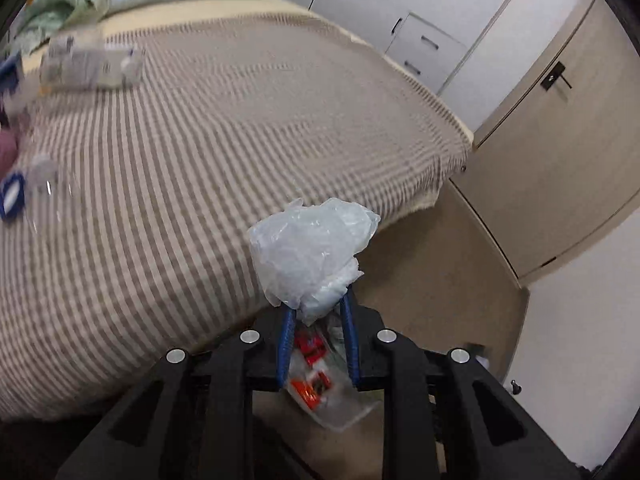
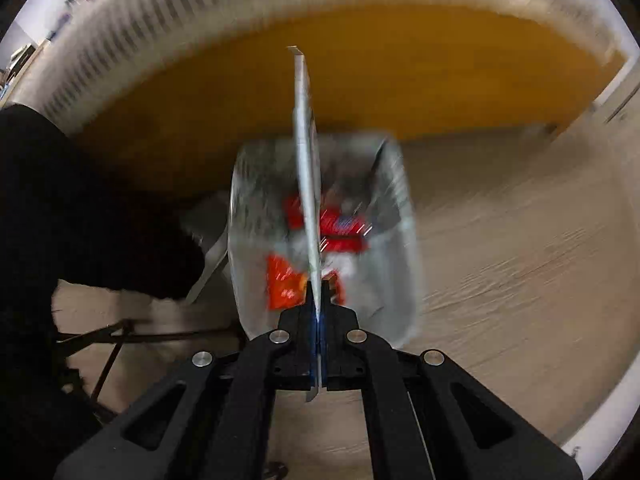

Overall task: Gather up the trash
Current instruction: 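Carry the yellow-green bag into the wastebasket with the right tool while the left tool grasps white plastic, then open the left tool over the wastebasket to drop the white plastic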

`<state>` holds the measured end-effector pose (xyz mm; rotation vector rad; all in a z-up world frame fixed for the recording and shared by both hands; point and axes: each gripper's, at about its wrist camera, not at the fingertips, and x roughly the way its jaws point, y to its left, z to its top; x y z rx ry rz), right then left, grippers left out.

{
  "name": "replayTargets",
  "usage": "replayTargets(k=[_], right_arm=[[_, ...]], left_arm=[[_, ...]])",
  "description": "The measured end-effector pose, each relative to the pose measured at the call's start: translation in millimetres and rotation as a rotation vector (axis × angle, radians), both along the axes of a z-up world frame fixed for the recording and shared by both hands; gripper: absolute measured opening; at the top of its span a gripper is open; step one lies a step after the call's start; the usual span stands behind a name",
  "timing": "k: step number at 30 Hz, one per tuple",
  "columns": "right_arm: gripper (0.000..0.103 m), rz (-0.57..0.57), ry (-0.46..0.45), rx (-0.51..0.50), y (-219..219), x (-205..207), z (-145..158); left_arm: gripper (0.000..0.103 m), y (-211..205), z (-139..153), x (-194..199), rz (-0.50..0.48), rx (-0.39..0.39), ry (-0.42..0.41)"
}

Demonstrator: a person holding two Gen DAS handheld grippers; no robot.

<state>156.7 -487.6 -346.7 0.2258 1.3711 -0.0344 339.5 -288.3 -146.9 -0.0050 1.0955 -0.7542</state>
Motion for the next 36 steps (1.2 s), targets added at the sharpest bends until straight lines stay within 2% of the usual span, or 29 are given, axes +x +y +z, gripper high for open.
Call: replayTargets(k=[3,6,8,9,10,11,13,17,20,22,26,29,31,33,35,36], right_arm=[[0.001,0.043,0.072,0.053,6,29,-55],[0.002,0.051,0.191,0.254,7,65,-124],[0.018,0.016,0.279,0.254,-1,77,-160],[0.040,-0.036,0.312,0.195,-11,80,-176],[0.048,-0.059,0.305,0.174,-14,80,-179],[0.049,-0.076,0.286,0.157,-19,80,-178],[0.064,-0.088,0.247,0.110,-27,76,-168],[0.064,-0.087,0.159,0.020,-37,53,-136],[0.064,-0.178,0.086,0.070,-54,22,-108],[0.064,-0.228,0.033,0.101,-61,-3,-89],[0.064,-0.304,-0.028,0.123,-74,-43,-56],[0.064,-0.336,-0.044,0.121,-77,-61,-37],[0.064,-0.334,-0.045,0.105,-78,-69,-29],[0.064,-0.332,-0.049,0.095,-79,-76,-24],[0.064,-0.335,-0.044,0.102,-80,-79,-25],[0.064,-0.338,-0.044,0.105,-80,-80,-25]], left_arm=[[0.019,8,-16,-13,0.045,0.008,0.053],[0.019,18,-30,-17,0.065,0.035,0.090],[0.019,19,-41,-19,0.071,0.072,0.101],[0.019,20,-43,-22,0.066,0.081,0.101],[0.019,18,-45,-24,0.061,0.092,0.102],[0.019,15,-48,-26,0.054,0.099,0.102],[0.019,6,-56,-26,0.036,0.115,0.110],[0.019,-20,-78,-27,-0.007,0.138,0.154],[0.019,-49,-96,-29,-0.066,0.153,0.189],[0.019,-72,-117,-29,-0.116,0.173,0.245],[0.019,-113,-164,-32,-0.189,0.259,0.354],[0.019,-145,-206,-43,-0.252,0.383,0.411],[0.020,-161,-221,-50,-0.304,0.432,0.433],[0.021,-174,-233,-56,-0.351,0.439,0.465],[0.028,-182,-243,-62,-0.363,0.412,0.471],[0.055,-189,-249,-64,-0.368,0.418,0.454]])
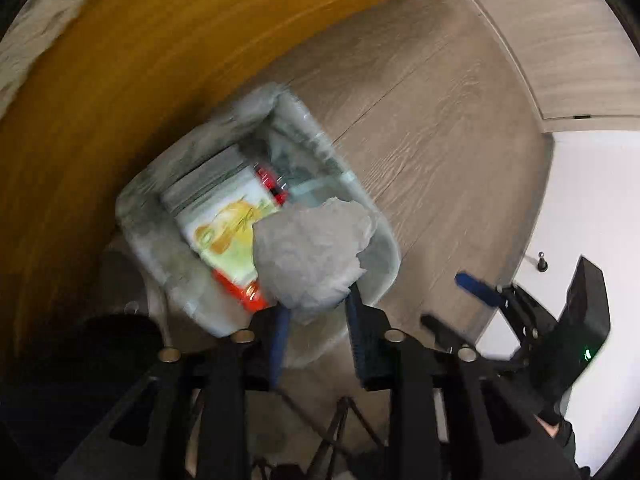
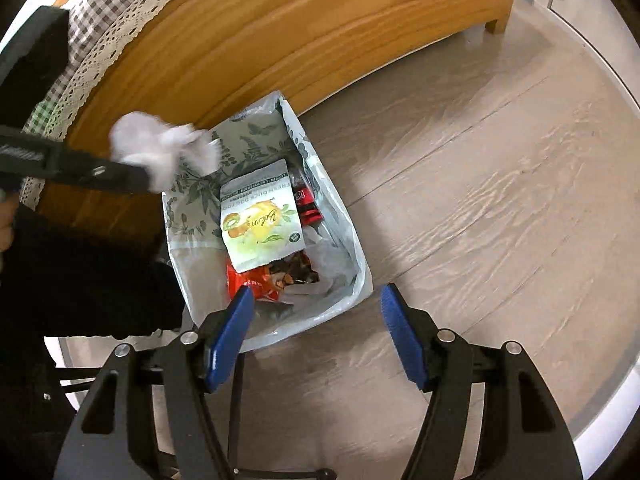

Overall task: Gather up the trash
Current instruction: 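Open the left tool over the wastebasket to drop the white plastic, then return to the bed and grasp the yellow paper tag with the left tool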

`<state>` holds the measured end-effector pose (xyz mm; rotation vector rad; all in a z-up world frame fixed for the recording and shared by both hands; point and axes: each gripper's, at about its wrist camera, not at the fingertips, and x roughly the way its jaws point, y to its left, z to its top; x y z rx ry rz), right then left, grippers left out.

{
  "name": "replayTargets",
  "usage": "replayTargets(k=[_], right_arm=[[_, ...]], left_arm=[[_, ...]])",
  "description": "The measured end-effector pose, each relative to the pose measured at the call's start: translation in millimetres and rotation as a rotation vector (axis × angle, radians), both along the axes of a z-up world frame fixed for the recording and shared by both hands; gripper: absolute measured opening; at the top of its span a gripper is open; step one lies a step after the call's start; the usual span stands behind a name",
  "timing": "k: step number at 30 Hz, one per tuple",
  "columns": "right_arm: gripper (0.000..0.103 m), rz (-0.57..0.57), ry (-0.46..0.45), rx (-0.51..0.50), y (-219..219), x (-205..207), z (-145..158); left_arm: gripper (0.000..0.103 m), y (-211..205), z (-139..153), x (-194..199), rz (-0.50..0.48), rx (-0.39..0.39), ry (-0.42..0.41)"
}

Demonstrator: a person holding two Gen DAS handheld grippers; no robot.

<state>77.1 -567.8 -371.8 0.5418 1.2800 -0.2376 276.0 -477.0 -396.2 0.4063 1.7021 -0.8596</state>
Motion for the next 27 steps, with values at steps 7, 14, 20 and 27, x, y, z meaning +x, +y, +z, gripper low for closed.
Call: replayTargets(k=[7,14,20,27], right_arm=[[0.064,0.007,-0.004,0.007,4,4,2],[0.064,0.070,0.001,-0.025,21,16,11],[0.064,0.128,0.003,-0.091,34,29,31],[0.064,0.188,-0.031,-0.213,51,63,82]], left_arm=[[0.079,16,-23,14,0.059,0.087,0.047],[0.079,27,2,22,0.112,0.019,0.023],[0.079,43,53,22,0.095,-0.125,-0.055],[0.079,95,156,37,0.127,-0.329,-0.240]])
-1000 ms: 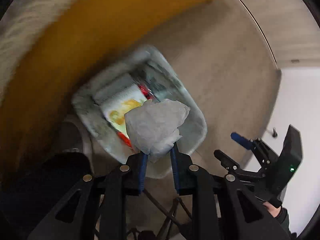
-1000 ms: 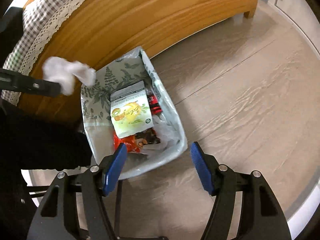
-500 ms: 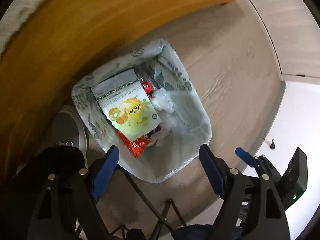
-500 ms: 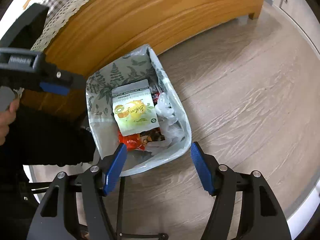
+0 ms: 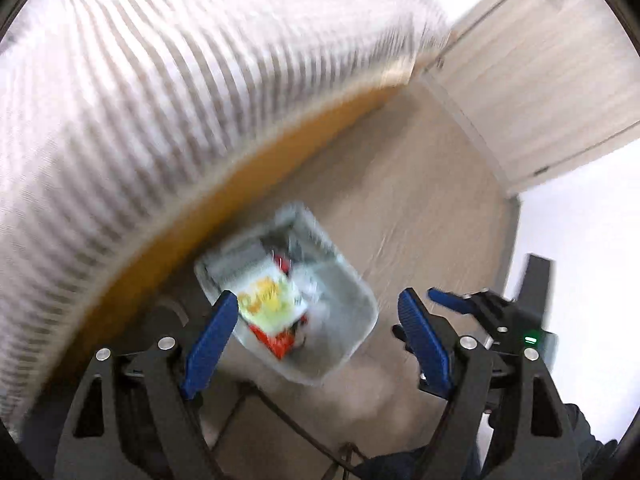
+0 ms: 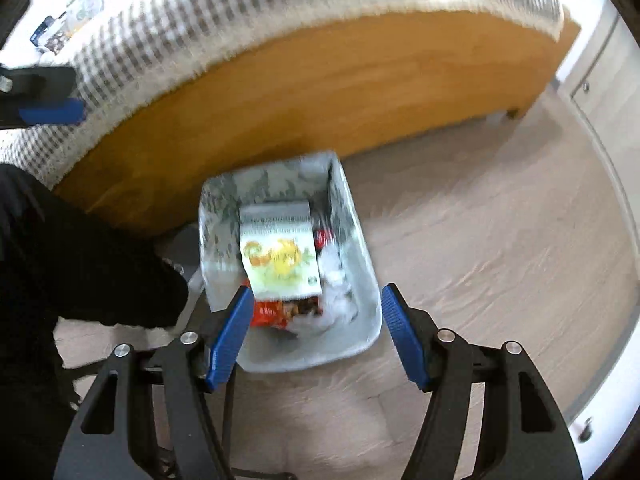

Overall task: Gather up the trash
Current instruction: 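Return to the bed and grasp the yellow paper tag with the left tool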

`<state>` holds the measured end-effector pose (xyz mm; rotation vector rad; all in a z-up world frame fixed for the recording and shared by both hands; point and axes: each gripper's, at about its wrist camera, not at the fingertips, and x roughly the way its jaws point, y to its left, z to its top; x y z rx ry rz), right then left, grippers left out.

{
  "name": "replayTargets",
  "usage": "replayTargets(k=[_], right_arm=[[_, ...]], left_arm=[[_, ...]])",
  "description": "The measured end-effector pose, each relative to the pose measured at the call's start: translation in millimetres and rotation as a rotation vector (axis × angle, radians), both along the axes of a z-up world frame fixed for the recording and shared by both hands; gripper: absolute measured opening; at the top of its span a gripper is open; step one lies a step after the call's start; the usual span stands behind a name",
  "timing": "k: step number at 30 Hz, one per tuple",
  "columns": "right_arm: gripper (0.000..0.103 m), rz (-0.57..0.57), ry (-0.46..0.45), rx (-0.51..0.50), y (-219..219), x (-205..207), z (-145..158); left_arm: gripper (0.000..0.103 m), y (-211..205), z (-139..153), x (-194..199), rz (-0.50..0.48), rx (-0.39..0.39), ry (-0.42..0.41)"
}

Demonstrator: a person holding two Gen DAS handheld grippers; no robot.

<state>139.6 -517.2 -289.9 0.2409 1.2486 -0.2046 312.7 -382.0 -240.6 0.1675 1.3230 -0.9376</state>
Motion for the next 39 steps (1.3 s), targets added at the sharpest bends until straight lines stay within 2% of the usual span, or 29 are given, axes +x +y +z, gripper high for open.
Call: replayTargets(k=[3,7,10,14,16,17,18,20,23,25,28,31,36,37,39], right_arm=[[0.064,0.035,-0.050,-0.050,13,24,33],[0.064,0.083,-0.149,-0.097,37,60,83],[0.064,0.112,-0.213,-0.117,60,89,113],[0.064,0.162,-0.263,-0.124,93,127,136],[0.064,0.205,-0.280,-0.130,113,151,143],[0.064,0.231,-0.286,-0.134,123,163,145],[0.064,0.250,-0.290,-0.138,131,171,147],[0.064,0.312,-0.291,-0.155,152,192,150],[0.064,0.396,-0.284,-0.195,178,212,151],[0.064,0.457,-0.275,-0.214,193,223,150],[0.064,0.487,-0.257,-0.166,201,239,146],[0.064,0.454,-0.242,-0.107,201,255,142],[0.064,0.400,-0.238,-0.077,192,270,137],[0.064,0.394,-0.236,-0.079,189,269,135],[0.064,0.383,-0.229,-0.077,185,270,132]], left_arm=[[0.079,47,61,13,0.056,-0.137,-0.098],[0.079,120,121,34,0.141,-0.264,-0.202],[0.082,192,153,62,0.272,-0.335,-0.268],[0.082,288,168,119,0.478,-0.359,-0.279],[0.082,348,164,163,0.628,-0.368,-0.251],[0.082,364,160,176,0.665,-0.378,-0.240],[0.082,392,155,204,0.715,-0.426,-0.215],[0.082,426,142,250,0.747,-0.535,-0.168],[0.080,463,117,321,0.881,-0.546,-0.115],[0.080,481,89,381,0.961,-0.581,-0.006],[0.077,487,50,448,1.043,-0.595,0.162],[0.077,468,25,488,1.042,-0.548,0.244],[0.076,443,0,525,1.052,-0.446,0.259],[0.073,439,-6,531,1.052,-0.447,0.269],[0.060,434,-14,539,1.023,-0.477,0.291]])
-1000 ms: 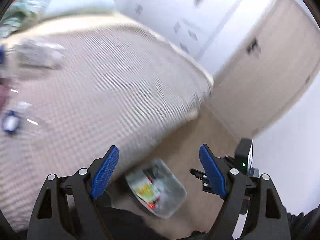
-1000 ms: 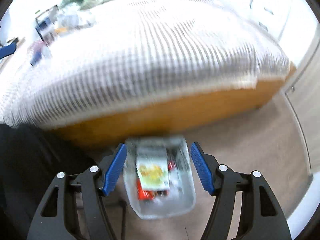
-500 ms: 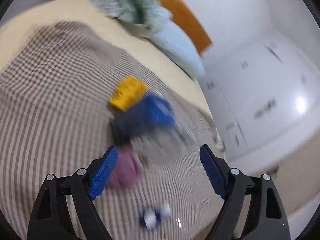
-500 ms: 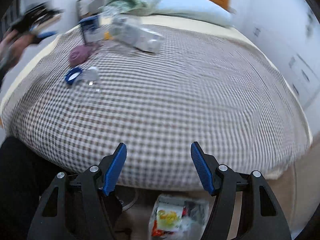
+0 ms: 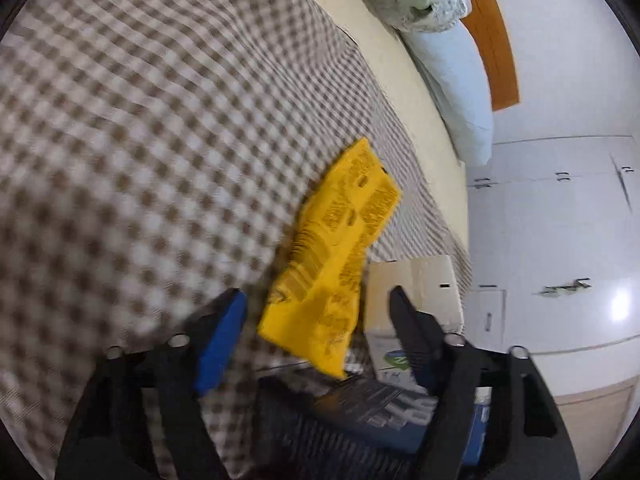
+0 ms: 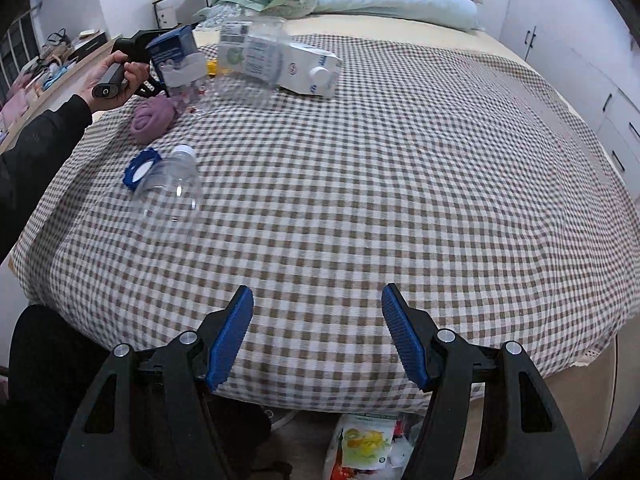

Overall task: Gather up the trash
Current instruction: 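Return to the bed and grasp the yellow paper tag with the left tool, then grasp the clear plastic bottle with the right tool while the left tool holds the tag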

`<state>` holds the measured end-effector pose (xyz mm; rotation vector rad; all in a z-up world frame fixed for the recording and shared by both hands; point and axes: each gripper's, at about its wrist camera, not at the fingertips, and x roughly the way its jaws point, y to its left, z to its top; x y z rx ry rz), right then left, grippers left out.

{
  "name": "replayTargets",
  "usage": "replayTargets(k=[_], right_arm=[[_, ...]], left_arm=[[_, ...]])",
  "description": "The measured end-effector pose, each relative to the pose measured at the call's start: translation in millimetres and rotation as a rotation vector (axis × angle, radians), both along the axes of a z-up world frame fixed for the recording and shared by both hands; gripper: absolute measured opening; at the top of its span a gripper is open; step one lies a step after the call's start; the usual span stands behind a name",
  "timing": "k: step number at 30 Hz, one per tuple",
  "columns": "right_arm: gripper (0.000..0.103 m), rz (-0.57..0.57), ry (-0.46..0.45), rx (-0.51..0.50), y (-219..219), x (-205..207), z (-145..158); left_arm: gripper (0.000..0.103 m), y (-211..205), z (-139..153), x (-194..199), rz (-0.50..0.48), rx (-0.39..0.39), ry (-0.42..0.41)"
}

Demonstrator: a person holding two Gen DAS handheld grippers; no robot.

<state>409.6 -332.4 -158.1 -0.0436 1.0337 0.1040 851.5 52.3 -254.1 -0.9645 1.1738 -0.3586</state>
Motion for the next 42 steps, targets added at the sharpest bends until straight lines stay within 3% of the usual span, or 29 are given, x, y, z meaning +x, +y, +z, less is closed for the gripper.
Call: replayTargets(k=[1,3,6,11,18,23,26,31,38,42], right_arm=[[0.064,-0.004,0.004,0.000,-1,-1,-1],[0.064,-0.016,0.011,0.003,-4,0,-6],[0.064,-0.030,0.014,0.008,-6,-1,-10],[0.064,-0.014,-0.029,-0.005,-1,-10,4],[0.064,0.039,-0.133,-0.010,24,-12,41],[0.064,0.132,-0.190,-0.021,64,8,62],[0.064,0.183,-0.188,-0.004,90,38,71],[0.064,0.184,-0.148,0.131,121,121,76],[0.064,0.025,0.010,0.395,151,242,51],[0.063,-0.083,0.061,0.378,160,277,30]], left_arm=[[0.054,-5,-3,4,-0.024,-0.011,-0.003],[0.021,-9,-2,15,-0.041,-0.006,-0.011],[0.001,-11,14,21,-0.044,0.051,-0.071],[0.000,-3,84,0,-0.026,0.102,-0.226],[0.000,19,204,-88,-0.053,0.247,-0.452],[0.000,48,244,-153,-0.060,0.332,-0.524],[0.000,63,255,-194,-0.070,0.374,-0.566],[0.000,90,262,-236,-0.074,0.438,-0.612],[0.000,112,259,-270,-0.077,0.479,-0.618],[0.000,114,255,-278,-0.082,0.508,-0.600]])
